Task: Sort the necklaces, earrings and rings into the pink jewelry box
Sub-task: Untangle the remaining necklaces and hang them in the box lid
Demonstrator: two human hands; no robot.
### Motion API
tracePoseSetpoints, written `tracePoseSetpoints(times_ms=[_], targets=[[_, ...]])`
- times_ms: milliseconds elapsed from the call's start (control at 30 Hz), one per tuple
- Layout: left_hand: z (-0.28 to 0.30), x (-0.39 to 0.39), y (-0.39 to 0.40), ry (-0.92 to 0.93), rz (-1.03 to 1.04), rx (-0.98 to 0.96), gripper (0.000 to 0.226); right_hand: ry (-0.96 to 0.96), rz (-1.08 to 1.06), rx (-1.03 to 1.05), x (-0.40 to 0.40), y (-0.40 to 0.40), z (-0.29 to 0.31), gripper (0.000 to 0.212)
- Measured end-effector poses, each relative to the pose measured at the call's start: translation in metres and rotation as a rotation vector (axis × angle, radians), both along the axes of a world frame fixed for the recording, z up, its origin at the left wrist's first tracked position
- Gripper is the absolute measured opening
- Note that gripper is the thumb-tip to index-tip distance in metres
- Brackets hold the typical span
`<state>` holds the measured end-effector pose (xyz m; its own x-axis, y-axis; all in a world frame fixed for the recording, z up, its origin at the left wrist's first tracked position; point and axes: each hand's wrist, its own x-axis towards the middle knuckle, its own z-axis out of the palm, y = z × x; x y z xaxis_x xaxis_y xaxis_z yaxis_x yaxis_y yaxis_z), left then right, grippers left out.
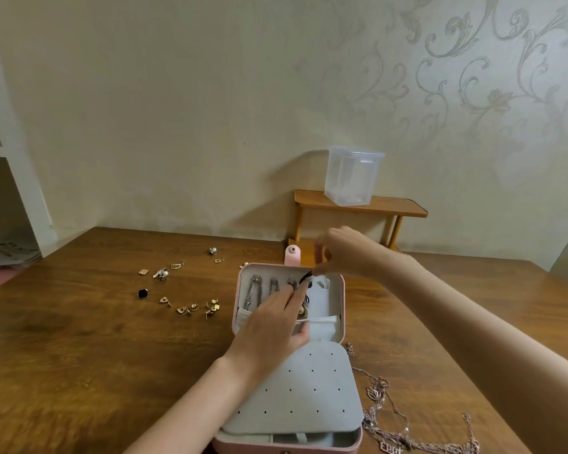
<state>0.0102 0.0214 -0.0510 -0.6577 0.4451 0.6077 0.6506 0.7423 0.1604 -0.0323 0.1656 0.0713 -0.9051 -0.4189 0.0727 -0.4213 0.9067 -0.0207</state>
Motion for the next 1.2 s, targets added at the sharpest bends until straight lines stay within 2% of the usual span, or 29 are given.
tracePoseSetpoints(times_ms=[167,367,600,700,800,900,1067,1200], targets=[[0.006,0.005,0.003,-0.113,0.045,0.041,0.063,0.117,-0.138,-0.171,0.013,0.012,-0.032,0.015],[0.006,0.003,0.004,-0.138,0.075,-0.013,0.062,0.216,-0.142,-0.183,0.013,0.001,-0.046,0.015],[0.005,-0.005,0.006,-0.248,0.089,-0.040,0.048,0.136,-0.272,-0.172,0.000,-0.005,-0.068,0.007],[0.005,-0.008,0.007,-0.333,0.124,-0.048,0.037,0.078,-0.307,-0.207,-0.004,-0.006,-0.075,0.009],[0.005,-0.011,0.008,-0.373,0.137,-0.074,0.037,0.026,-0.334,-0.240,-0.008,-0.007,-0.076,0.011],[0.005,-0.012,0.007,-0.413,0.141,-0.079,0.037,-0.037,-0.295,-0.138,-0.008,-0.008,-0.074,0.012],[0.004,-0.015,0.008,-0.514,0.141,-0.048,0.034,-0.150,-0.089,0.074,0.004,-0.004,-0.069,0.016],[0.004,-0.018,0.006,-0.590,0.120,-0.033,0.036,-0.198,-0.025,0.064,0.005,0.000,-0.067,0.018]])
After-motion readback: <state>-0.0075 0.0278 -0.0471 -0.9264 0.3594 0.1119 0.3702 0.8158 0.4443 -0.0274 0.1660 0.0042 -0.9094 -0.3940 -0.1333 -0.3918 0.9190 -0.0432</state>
